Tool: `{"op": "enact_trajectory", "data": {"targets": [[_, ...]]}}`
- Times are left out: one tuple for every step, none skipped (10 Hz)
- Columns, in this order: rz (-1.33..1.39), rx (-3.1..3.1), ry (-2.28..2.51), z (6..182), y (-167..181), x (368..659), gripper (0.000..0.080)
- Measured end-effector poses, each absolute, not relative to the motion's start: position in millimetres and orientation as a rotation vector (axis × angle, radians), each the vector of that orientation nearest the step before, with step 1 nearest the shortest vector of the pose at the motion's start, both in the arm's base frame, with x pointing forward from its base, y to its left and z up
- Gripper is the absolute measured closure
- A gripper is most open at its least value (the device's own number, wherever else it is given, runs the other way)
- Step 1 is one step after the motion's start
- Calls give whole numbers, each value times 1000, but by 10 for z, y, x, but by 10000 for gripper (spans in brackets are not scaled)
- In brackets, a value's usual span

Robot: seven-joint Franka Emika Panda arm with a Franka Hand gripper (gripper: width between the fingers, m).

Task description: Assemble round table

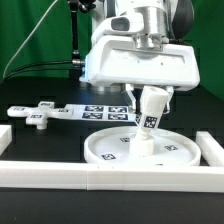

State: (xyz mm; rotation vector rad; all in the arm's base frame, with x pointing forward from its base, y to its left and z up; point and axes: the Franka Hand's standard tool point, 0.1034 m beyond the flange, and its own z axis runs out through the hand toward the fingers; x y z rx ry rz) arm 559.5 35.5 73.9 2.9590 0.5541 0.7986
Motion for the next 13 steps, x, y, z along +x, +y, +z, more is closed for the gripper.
{"op": "enact_trajectory", "data": {"targets": [[792,2960,557,713,346,5582,390],[783,2963,558,677,341,5563,390],[787,2960,558,639,313,5538,390],[789,2960,556,638,304,5538,390],[775,2964,557,639,306,5546,390],[770,2966,557,626,306,5538,306],[768,2967,558,624,305,5536,306],[759,2965,564,636,293,5536,176],[746,2960,572,733,256,5558,155],[738,2956,572,855,227,5587,155],[721,2956,573,955,207,5602,151],[718,2954,574,1054,197,5624,151],[715,2952,575,1139,196,5641,151]]}}
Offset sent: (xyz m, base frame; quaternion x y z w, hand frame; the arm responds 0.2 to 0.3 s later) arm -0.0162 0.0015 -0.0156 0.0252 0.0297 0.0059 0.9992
